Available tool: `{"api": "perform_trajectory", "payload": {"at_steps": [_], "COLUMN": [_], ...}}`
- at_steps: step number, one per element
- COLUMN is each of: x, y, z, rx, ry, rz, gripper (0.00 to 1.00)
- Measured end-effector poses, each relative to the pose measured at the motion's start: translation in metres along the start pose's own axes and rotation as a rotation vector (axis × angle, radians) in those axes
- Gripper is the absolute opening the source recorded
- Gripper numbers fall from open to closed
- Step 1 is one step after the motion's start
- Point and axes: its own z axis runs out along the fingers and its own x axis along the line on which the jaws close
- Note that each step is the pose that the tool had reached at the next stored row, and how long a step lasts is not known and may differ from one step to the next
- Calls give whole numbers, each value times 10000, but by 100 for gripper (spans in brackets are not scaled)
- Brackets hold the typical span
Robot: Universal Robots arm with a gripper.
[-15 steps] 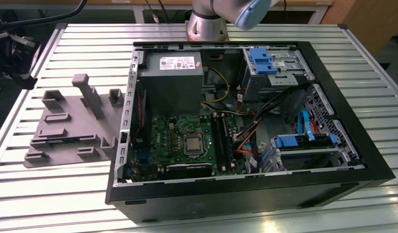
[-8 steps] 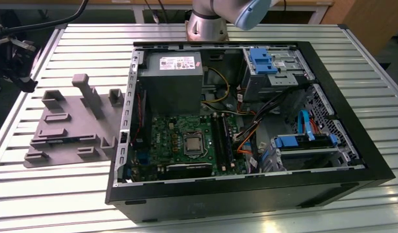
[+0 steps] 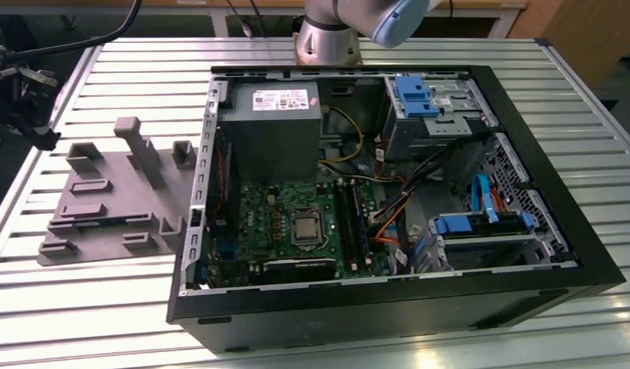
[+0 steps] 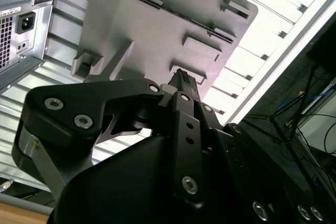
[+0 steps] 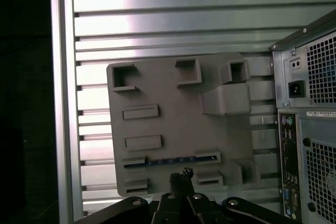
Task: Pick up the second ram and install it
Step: 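Reach for the second ram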
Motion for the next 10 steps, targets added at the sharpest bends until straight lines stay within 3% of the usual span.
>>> {"api": "perform_trajectory", "payload": {"at_steps": [10], "x": [12], "y": [-19], "z": [71], "rx": [1], "ry": [-1], "rz": [0], "gripper": [11]}}
